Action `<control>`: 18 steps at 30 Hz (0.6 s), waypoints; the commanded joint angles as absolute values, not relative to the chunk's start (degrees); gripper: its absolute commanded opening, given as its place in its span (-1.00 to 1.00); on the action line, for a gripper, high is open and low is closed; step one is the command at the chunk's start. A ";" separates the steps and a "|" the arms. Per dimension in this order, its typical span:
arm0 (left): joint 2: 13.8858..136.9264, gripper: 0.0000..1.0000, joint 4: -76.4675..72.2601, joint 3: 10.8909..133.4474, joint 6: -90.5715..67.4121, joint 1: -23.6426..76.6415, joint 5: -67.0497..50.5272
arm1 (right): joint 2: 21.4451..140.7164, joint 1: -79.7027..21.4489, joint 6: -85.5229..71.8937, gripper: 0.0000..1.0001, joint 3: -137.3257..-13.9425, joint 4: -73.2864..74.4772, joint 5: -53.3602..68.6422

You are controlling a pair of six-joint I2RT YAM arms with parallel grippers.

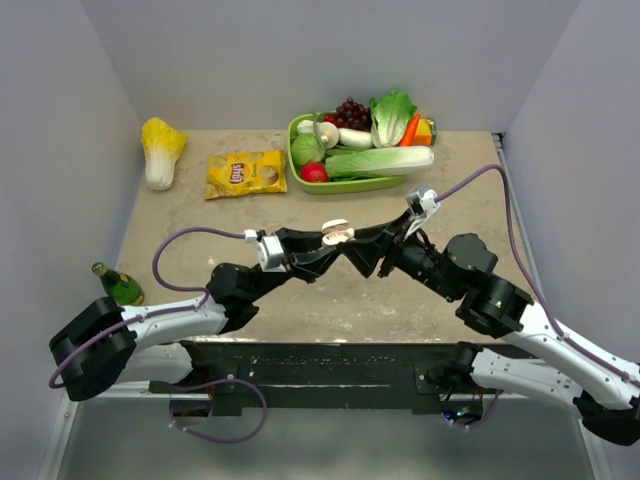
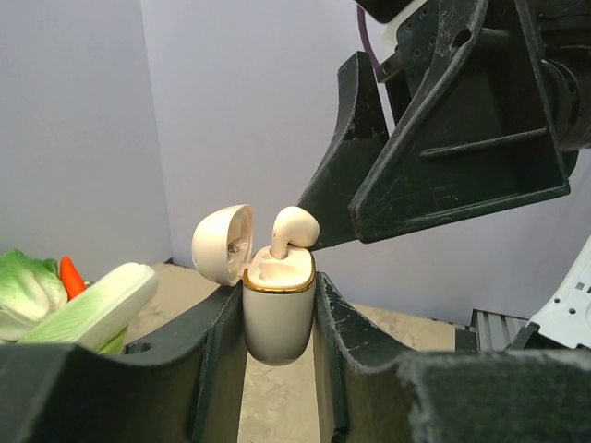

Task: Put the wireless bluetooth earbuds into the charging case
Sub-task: Adjust the earbud with the charging case.

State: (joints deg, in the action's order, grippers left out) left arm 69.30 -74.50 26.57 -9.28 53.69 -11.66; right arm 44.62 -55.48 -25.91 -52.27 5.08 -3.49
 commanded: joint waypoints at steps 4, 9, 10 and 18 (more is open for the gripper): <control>70.75 -1.00 -107.67 29.35 -7.03 53.61 -10.11 | 44.39 -55.72 -26.72 0.12 -54.49 2.46 -1.84; 71.46 -1.00 -108.02 29.71 -6.86 53.53 -9.58 | 43.33 -55.72 -26.81 0.15 -54.67 3.95 -4.12; 71.54 -1.00 -108.02 29.71 -6.86 53.53 -9.49 | 43.16 -55.72 -26.98 0.15 -54.67 4.30 -5.61; 70.93 -1.00 -107.84 29.71 -6.94 53.35 -9.58 | 41.39 -55.72 -27.68 0.18 -55.19 6.42 -8.88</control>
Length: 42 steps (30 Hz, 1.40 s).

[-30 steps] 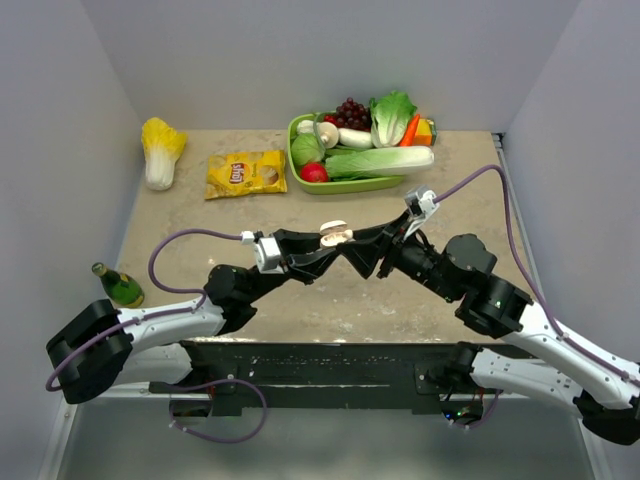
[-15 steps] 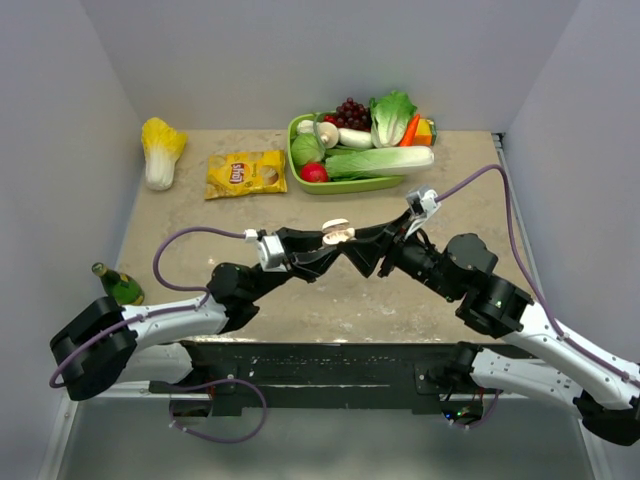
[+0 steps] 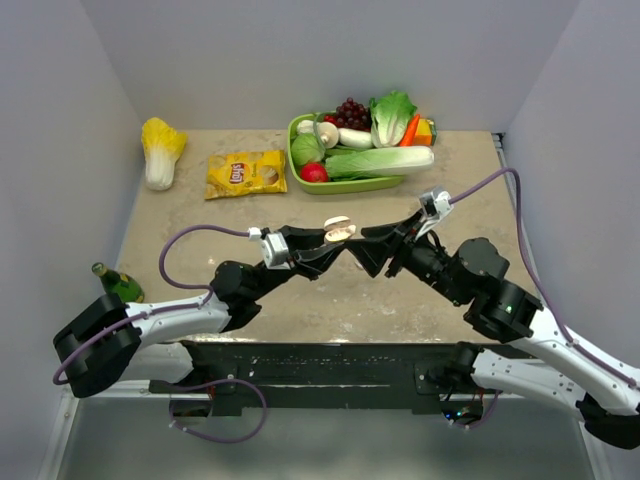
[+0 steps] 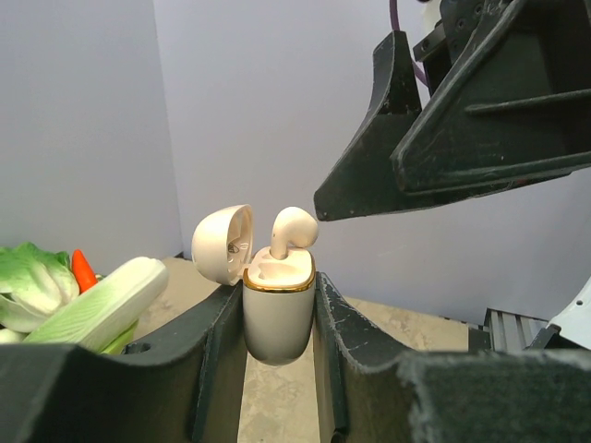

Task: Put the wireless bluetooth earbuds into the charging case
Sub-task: Adjust the earbud with the charging case.

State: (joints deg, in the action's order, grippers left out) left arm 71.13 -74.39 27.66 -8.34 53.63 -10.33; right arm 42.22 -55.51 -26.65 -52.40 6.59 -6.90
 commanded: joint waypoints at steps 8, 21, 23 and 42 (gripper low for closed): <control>71.19 -1.00 -108.02 29.62 -7.47 53.35 -9.76 | 42.63 -55.63 -27.95 0.18 -55.20 6.24 -8.00; 72.42 -1.00 -108.46 29.97 -7.56 53.35 -9.67 | 44.30 -55.72 -28.04 0.18 -55.72 4.92 -6.15; 72.60 -1.00 -108.54 30.06 -7.65 53.35 -9.58 | 44.56 -55.72 -28.21 0.18 -55.90 4.92 -5.89; 72.77 -1.00 -108.63 29.53 -6.77 53.26 -8.79 | 42.01 -55.72 -27.42 0.20 -56.78 7.90 -9.49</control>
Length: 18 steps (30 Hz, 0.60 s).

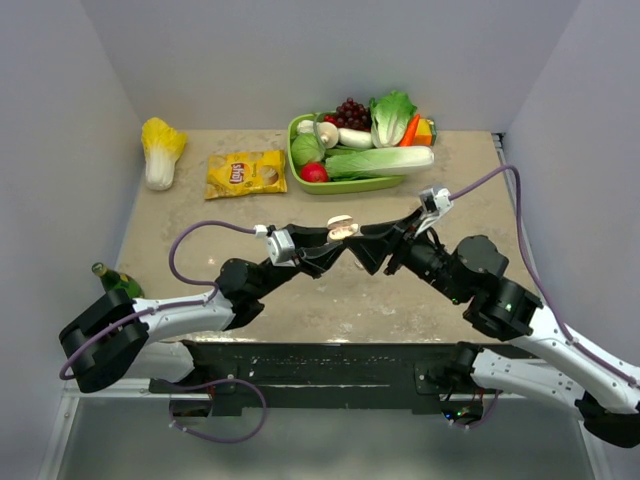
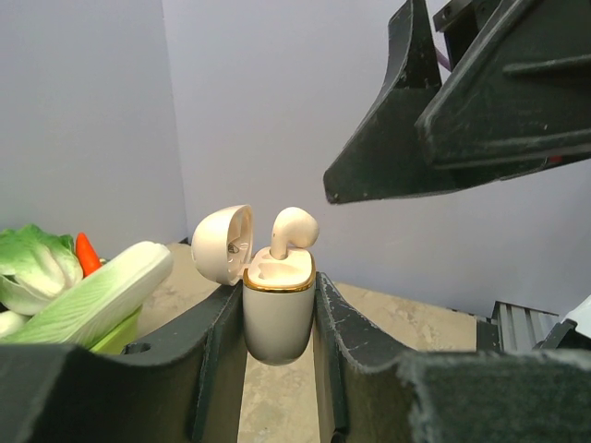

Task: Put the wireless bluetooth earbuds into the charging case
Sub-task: Adjust the earbud with the charging case.

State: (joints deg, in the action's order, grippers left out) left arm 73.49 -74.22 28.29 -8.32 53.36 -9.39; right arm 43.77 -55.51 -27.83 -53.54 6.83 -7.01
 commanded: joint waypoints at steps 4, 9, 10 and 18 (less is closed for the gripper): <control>72.60 -1.00 -108.63 29.53 -6.94 53.26 -8.96 | 42.19 -55.72 -28.12 0.20 -55.64 8.44 -10.02; 72.42 -1.00 -108.63 29.53 -7.12 53.26 -9.14 | 43.33 -55.72 -28.91 0.20 -55.28 8.35 -9.67; 72.33 -1.00 -108.63 29.53 -7.12 53.26 -9.31 | 43.42 -55.72 -29.09 0.20 -55.28 8.26 -9.67; 72.25 -1.00 -108.72 29.27 -7.21 53.26 -9.32 | 44.12 -55.72 -29.18 0.21 -55.19 8.26 -9.58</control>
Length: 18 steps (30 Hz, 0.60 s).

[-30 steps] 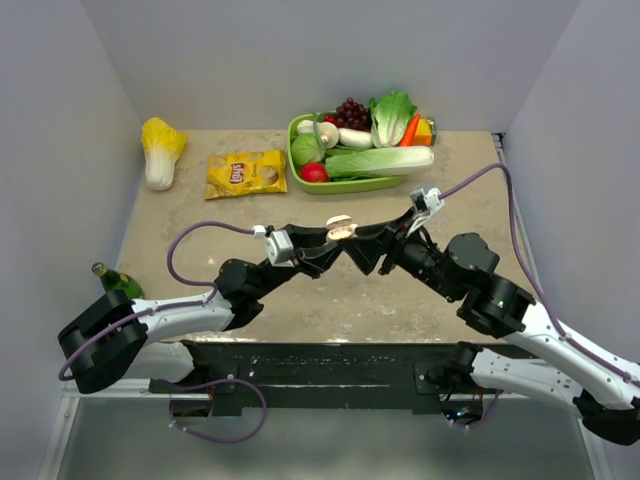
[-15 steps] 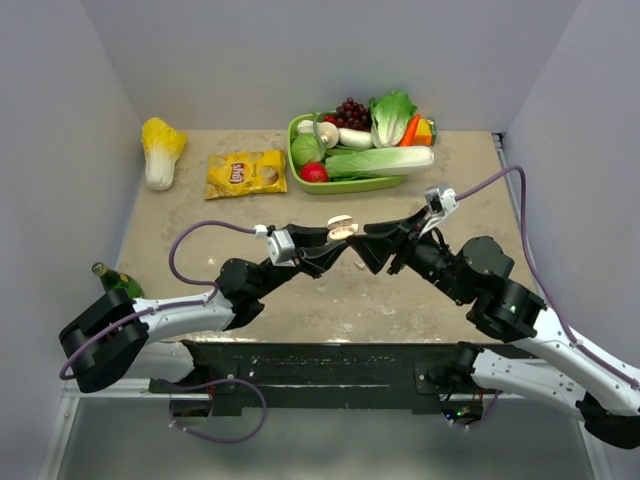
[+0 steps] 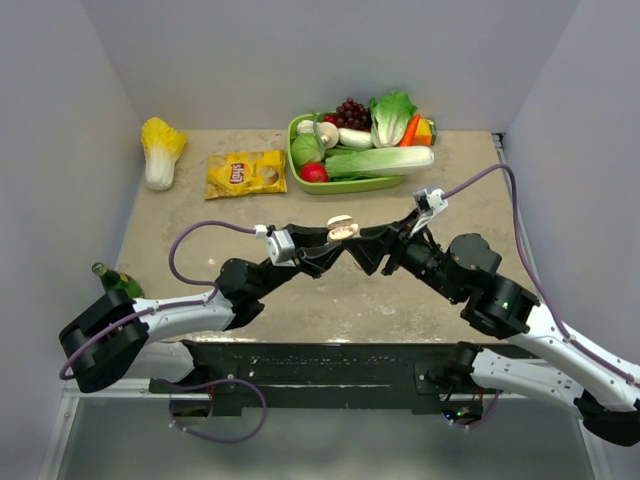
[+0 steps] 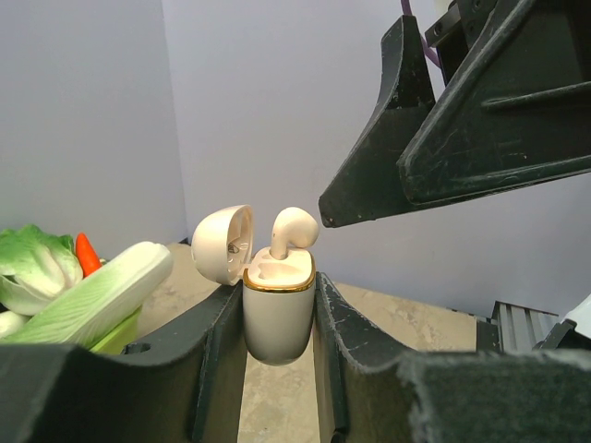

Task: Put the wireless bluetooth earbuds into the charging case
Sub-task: Adjust the earbud with the charging case.

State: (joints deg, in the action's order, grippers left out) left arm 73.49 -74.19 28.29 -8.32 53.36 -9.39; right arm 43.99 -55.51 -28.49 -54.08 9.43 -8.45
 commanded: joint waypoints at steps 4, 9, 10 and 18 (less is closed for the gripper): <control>72.16 -1.00 -108.63 29.27 -7.29 53.26 -9.40 | 44.12 -55.72 -29.18 0.22 -55.02 8.70 -10.46; 71.90 -1.00 -108.63 29.27 -7.38 53.26 -9.67 | 44.91 -55.72 -29.35 0.22 -54.76 8.88 -10.81; 71.89 -1.00 -108.63 29.27 -7.38 53.26 -9.67 | 45.00 -55.72 -29.36 0.23 -54.67 8.79 -10.55; 72.42 -1.00 -108.63 29.18 -7.38 53.26 -9.49 | 45.62 -55.72 -29.62 0.23 -55.20 7.56 -9.49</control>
State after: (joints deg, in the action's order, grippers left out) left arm 73.38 -74.19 28.29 -8.32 53.34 -9.37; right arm 45.71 -55.51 -28.67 -54.08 9.50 -9.52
